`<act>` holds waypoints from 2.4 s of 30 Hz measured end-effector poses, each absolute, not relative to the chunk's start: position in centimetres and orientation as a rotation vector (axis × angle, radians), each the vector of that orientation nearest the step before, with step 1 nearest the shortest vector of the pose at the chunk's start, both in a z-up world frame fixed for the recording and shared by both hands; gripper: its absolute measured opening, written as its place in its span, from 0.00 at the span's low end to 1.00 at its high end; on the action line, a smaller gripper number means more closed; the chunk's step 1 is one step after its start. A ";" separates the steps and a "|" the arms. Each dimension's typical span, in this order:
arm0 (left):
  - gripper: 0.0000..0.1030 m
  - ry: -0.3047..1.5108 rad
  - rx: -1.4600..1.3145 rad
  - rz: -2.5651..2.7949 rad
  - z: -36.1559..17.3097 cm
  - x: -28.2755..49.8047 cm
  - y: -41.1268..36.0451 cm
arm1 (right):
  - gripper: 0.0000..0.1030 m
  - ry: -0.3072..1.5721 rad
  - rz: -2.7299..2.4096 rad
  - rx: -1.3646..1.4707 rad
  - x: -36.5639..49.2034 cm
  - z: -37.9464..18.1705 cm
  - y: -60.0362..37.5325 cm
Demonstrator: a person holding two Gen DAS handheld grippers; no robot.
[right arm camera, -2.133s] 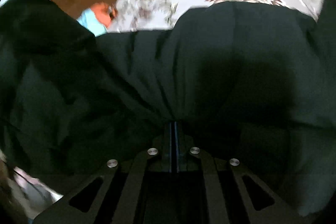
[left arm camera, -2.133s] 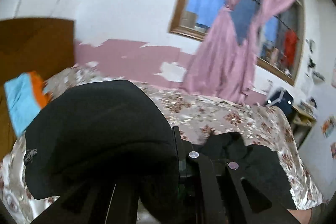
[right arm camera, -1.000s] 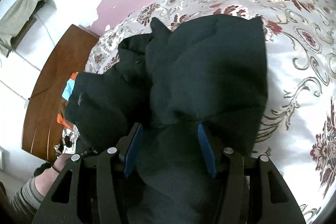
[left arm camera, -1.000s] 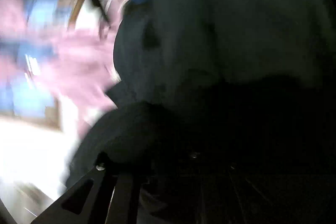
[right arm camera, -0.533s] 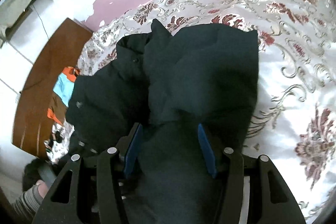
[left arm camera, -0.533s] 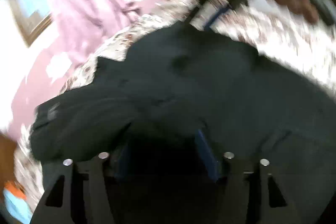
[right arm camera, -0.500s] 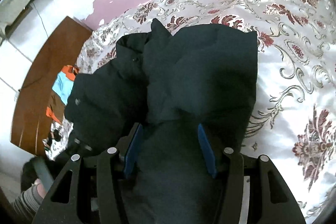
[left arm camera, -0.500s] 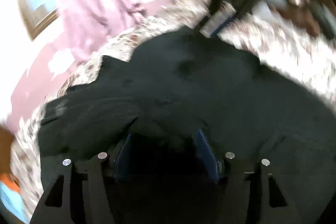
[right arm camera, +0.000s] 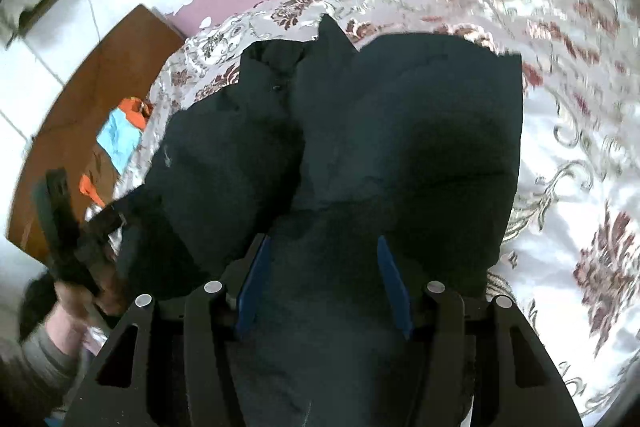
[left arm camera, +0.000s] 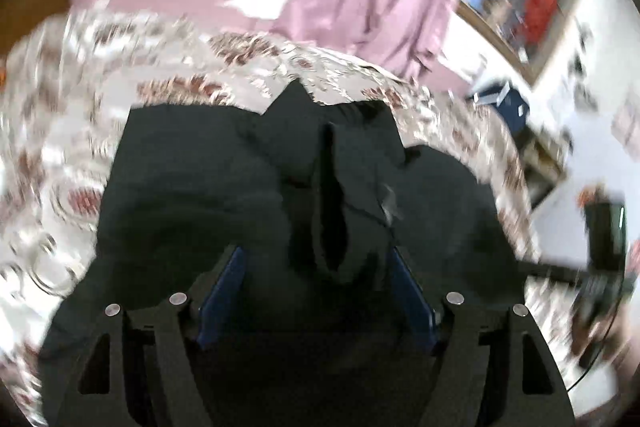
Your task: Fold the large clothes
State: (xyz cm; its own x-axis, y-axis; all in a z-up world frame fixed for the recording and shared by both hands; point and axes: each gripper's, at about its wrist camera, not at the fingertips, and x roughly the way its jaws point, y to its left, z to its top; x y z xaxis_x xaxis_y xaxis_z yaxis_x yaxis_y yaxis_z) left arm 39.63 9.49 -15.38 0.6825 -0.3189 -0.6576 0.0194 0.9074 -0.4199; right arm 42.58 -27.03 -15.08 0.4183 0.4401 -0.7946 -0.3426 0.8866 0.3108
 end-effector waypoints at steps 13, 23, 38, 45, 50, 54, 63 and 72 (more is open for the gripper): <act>0.74 0.815 -0.597 -0.478 -14.1 44.3 3.4 | 0.48 1.021 0.466 0.038 40.2 -16.0 -26.5; 0.74 0.858 -0.200 -0.113 -16.1 38.2 9.6 | 0.48 0.995 0.527 0.123 39.7 -15.9 -23.3; 0.74 0.863 -0.358 -0.050 -18.2 34.5 14.3 | 0.49 0.937 0.270 -0.295 43.7 -15.7 -7.3; 0.74 0.844 -0.353 -0.066 -18.0 35.0 13.0 | 0.18 0.961 0.275 -0.218 45.2 -14.6 -11.0; 0.74 0.834 -0.370 -0.063 -18.1 35.9 12.7 | 0.15 0.791 0.430 0.419 42.6 -13.3 -25.0; 0.74 0.859 -0.348 -0.053 -18.6 36.5 11.9 | 0.15 0.959 0.326 0.562 41.5 -19.6 -31.8; 0.74 0.822 -0.312 -0.066 -16.9 37.2 11.9 | 0.51 0.909 0.378 0.509 40.1 -16.8 -33.1; 0.74 0.907 -0.271 -0.008 -20.6 38.2 13.1 | 0.06 0.963 0.349 0.660 40.6 -20.3 -35.3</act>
State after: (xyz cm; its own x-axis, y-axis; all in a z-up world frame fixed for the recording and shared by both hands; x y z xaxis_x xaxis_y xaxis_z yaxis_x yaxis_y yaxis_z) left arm 38.19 13.08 -20.57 0.6186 -0.1206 -0.7764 -0.1073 0.9659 -0.2355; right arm 40.58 -35.25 -20.26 0.5369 0.5493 -0.6403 0.0112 0.7542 0.6565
